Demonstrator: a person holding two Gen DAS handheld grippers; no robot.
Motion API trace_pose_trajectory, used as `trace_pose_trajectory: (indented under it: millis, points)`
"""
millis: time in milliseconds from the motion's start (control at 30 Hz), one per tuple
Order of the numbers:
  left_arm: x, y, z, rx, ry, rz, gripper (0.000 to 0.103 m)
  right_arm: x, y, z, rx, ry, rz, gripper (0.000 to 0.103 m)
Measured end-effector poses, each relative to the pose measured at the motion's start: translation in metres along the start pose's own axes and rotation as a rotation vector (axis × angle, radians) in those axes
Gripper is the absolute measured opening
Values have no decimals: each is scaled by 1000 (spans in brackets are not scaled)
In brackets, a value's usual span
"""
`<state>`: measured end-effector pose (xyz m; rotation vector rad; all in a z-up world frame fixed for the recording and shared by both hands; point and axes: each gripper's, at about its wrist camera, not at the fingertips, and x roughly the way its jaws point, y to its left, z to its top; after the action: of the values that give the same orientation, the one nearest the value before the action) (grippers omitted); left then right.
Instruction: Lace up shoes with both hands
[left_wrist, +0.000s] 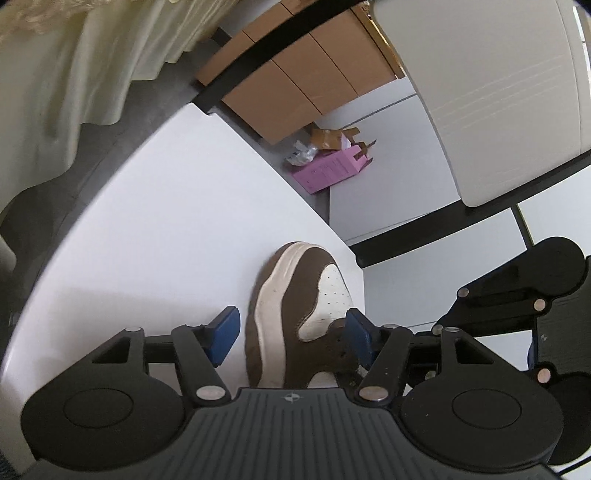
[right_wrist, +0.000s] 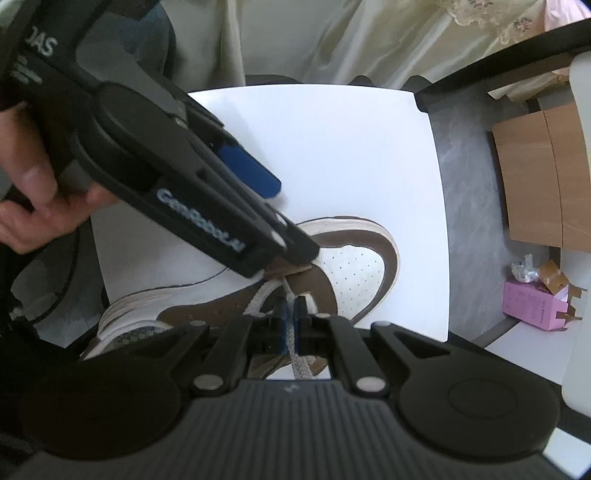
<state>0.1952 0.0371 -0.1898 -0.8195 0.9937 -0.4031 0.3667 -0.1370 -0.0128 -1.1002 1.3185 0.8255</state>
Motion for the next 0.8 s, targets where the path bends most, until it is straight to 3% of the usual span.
trace_pose_trajectory:
  millis: [200,567,633,800]
  points:
    - [16,-4,7,77,-3,96,67,-1,-2,-3,23,-35,-6,4]
    - [14,-6,6,111,9,139,67,-10,-13,-11,65,-79,6,4]
    - [11,-1,8,73,11,112,67,-12,-15,-12,71,-82,7,4]
    - [8,9,14,-28,57,-43,67,-13,-20,-13,84,-81,9,4]
